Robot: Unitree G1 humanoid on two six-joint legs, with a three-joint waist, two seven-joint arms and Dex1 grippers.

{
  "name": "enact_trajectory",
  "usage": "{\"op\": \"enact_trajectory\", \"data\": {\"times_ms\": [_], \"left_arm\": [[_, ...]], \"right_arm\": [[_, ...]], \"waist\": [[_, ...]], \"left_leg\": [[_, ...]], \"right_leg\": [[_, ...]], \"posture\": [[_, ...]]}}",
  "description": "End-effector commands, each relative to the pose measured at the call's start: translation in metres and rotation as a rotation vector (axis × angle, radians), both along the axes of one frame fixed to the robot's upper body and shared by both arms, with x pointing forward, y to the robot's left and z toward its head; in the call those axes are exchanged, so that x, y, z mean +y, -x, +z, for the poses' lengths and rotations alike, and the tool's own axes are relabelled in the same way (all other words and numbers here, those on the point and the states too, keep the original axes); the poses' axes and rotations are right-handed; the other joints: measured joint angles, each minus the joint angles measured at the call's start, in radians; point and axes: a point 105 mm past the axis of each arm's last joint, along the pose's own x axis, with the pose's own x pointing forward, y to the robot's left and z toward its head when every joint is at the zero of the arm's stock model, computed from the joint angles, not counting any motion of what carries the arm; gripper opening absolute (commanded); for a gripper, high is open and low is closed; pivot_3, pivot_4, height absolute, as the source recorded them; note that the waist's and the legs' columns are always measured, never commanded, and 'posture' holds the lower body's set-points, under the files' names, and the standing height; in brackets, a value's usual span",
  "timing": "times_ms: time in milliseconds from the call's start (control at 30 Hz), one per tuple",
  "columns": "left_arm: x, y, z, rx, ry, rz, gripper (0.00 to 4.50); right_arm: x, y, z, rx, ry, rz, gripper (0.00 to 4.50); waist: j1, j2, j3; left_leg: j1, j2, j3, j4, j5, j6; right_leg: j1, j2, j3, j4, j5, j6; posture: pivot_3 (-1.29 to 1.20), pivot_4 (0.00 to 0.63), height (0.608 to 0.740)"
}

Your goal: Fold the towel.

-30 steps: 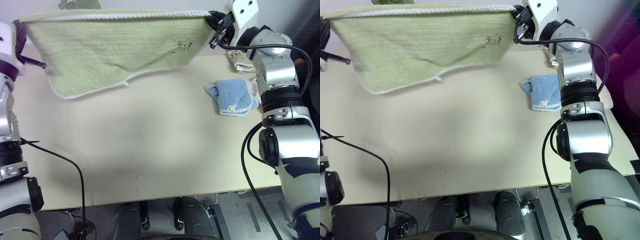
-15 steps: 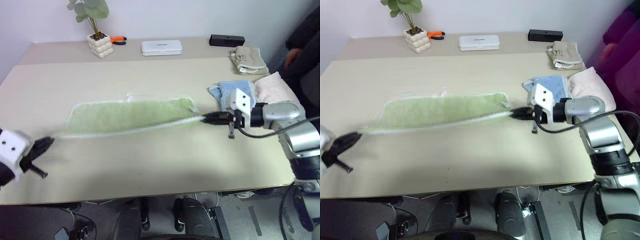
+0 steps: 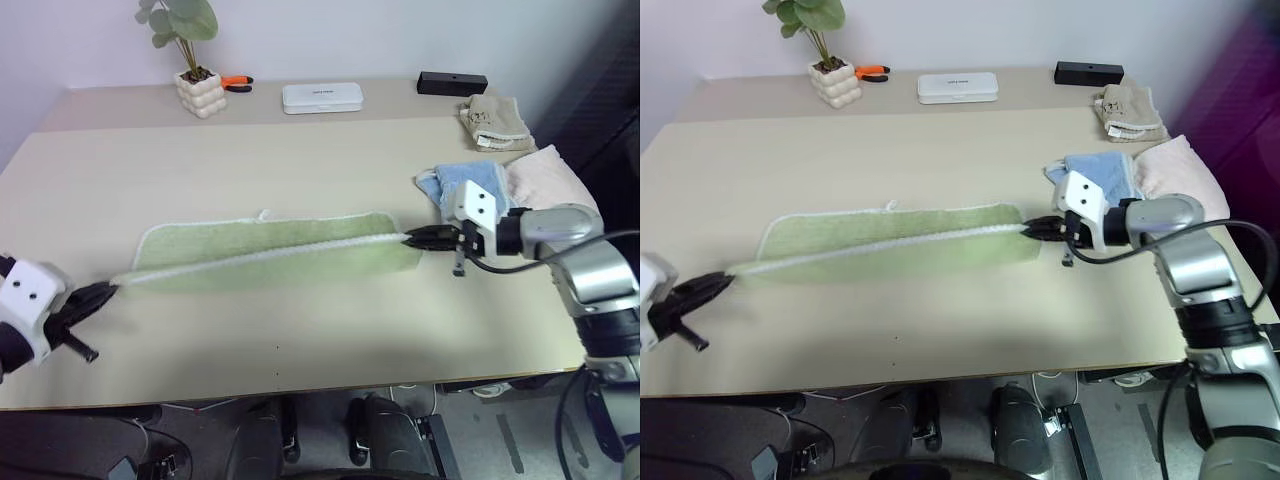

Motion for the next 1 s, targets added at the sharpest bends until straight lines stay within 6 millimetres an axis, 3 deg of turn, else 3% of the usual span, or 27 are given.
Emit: {"op": "enact_trajectory", "data": {"times_ms": [33,333,600,633,667,733,867,1000], "left_arm": [[0.016,-0.023,0.002,-0.048,-0.086,0.054,0.00],[0.021,-0.075,-0.002,-0.113,-0.108,0.056,0.00],[0.022,-0.084,-0.005,-0.137,-0.040,0.077,0.00],[0.023,-0.082,-0.005,-0.140,-0.025,0.082,0.00],[0.025,-0.081,-0.005,-0.143,-0.008,0.098,0.44],[0.029,-0.080,-0.002,-0.165,0.002,0.136,0.86],[0.038,-0.076,0.005,-0.214,0.033,0.203,2.74],[0.054,-0.068,0.015,-0.293,0.092,0.323,2.74]], "right_arm": [[-0.004,-0.024,0.005,-0.081,0.018,-0.074,0.03],[0.012,-0.054,0.001,-0.105,-0.016,-0.112,0.03],[0.014,-0.057,0.000,-0.113,-0.028,-0.139,0.03],[0.014,-0.057,0.000,-0.110,-0.035,-0.149,0.31],[0.015,-0.055,0.000,-0.095,-0.048,-0.142,0.64],[0.015,-0.053,0.003,-0.113,-0.057,-0.140,1.30],[0.010,-0.054,0.009,-0.165,-0.061,-0.173,3.22],[-0.004,-0.052,0.016,-0.194,-0.078,-0.226,3.22]], "waist": [[0.000,0.000,0.000],[-0.006,0.000,0.000],[-0.007,0.000,0.000],[-0.007,0.000,0.000],[-0.006,0.000,0.000],[-0.007,0.000,0.000],[-0.006,0.000,0.000],[-0.004,0.000,0.000]], "left_leg": [[0.000,0.000,0.001,0.000,0.001,-0.002],[-0.002,-0.001,0.004,0.000,0.002,-0.002],[-0.002,0.000,0.005,0.000,0.002,-0.002],[-0.002,0.000,0.005,0.000,0.002,-0.002],[-0.002,0.000,0.005,0.000,0.002,-0.002],[-0.002,0.000,0.005,0.000,0.002,-0.003],[-0.002,0.000,0.005,0.000,0.002,-0.003],[-0.002,0.000,0.005,0.000,0.002,-0.002]], "right_leg": [[0.002,0.000,0.000,0.001,0.000,0.000],[-0.001,0.000,0.001,0.004,0.000,0.001],[-0.002,0.000,0.001,0.004,0.000,0.001],[-0.002,0.000,0.001,0.005,0.000,0.001],[-0.002,0.000,0.001,0.005,0.000,0.001],[-0.002,0.000,0.001,0.005,0.000,0.001],[-0.002,0.000,0.001,0.005,0.000,0.002],[-0.002,0.000,0.001,0.005,0.000,0.002]], "posture": [[0.00,0.150,0.740],[0.00,0.150,0.740],[0.00,0.150,0.740],[0.00,0.150,0.740],[0.00,0.150,0.740],[0.00,0.150,0.740],[0.00,0.150,0.740],[0.00,0.150,0.740]]}}
